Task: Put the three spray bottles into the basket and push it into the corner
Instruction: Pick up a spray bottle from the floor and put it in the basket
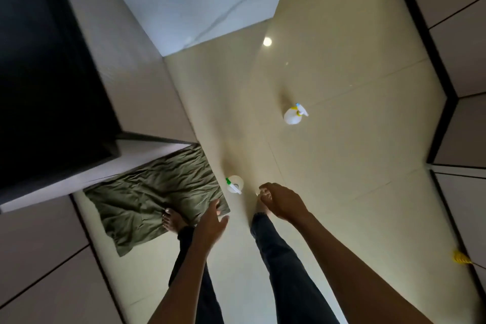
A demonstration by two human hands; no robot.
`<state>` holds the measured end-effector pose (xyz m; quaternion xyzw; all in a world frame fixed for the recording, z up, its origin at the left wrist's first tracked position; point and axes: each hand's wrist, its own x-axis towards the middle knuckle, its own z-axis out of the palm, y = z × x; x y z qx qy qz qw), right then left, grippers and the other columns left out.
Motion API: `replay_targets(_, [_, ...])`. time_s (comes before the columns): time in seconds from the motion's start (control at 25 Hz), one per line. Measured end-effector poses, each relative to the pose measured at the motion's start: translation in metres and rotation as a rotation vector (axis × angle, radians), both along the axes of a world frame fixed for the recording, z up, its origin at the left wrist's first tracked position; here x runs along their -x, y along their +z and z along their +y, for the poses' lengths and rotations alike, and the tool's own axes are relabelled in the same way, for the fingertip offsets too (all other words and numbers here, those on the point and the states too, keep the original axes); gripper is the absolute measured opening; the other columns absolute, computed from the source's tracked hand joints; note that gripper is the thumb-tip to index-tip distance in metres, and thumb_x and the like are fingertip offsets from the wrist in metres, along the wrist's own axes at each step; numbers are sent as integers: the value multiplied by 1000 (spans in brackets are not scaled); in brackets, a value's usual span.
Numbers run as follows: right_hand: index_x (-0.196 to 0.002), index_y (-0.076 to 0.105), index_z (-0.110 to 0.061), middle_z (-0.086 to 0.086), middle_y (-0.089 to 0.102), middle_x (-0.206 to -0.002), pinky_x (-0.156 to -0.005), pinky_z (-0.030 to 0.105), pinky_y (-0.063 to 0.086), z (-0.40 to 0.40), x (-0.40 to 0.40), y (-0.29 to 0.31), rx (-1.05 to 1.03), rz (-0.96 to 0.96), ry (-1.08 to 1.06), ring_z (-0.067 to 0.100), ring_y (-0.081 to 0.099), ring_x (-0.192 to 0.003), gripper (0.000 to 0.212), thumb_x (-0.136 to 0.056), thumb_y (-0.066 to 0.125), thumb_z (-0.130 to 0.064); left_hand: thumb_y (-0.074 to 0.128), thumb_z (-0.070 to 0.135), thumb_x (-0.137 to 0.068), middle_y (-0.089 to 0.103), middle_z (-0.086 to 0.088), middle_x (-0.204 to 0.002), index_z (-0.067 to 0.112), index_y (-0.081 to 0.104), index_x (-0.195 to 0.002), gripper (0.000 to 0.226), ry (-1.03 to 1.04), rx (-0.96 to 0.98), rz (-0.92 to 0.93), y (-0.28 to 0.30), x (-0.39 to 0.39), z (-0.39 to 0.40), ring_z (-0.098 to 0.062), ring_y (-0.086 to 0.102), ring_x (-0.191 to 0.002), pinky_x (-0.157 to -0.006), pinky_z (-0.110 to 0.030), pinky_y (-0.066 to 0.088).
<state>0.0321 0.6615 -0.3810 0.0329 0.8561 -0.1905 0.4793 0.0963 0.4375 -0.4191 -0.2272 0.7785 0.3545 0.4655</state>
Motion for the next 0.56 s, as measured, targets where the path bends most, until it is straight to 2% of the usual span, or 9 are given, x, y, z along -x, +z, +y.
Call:
replay_targets(0.24, [-140,53,-25,-2,61,-136,-96,38,49,-3,-20,-175,-24,-2,33,24,60,-121,39,-104,41,-38,65,39,-93,64,-13,-131,10,41,-146,65,173,82,-34,-175,3,38,-31,60,-124,-101,-40,48])
replay_targets(0.32, [-140,53,-25,-1,63,-132,-90,38,49,2,-30,-223,-78,12,33,27,64,-113,39,-104,39,-33,64,42,-93,61,-14,-136,8,40,-148,68,246,108,-19,-229,4,51,-33,57,-127,-101,-41,46])
replay_targets(0.4, [-139,53,-26,0,64,-128,-87,39,50,12,-39,-262,-128,21,46,29,65,-107,38,-104,38,-29,64,43,-93,60,-16,-135,6,44,-144,65,320,142,-29,-276,5,63,-34,58,-125,-94,-37,46])
replay_targets(0.48, [-139,52,-26,-1,64,-130,-88,39,50,21,-46,-291,-148,21,58,29,65,-107,38,-105,37,-27,65,39,-93,64,-17,-127,4,52,-133,55,415,197,-37,-313,5,74,-35,61,-118,-83,-32,41])
replay_targets(0.56, [-140,53,-26,-3,62,-134,-89,38,51,30,-53,-304,-153,20,66,28,66,-109,39,-105,37,-25,65,31,-92,68,-19,-120,-1,58,-123,45,487,236,-30,-332,4,84,-37,64,-113,-83,-34,47])
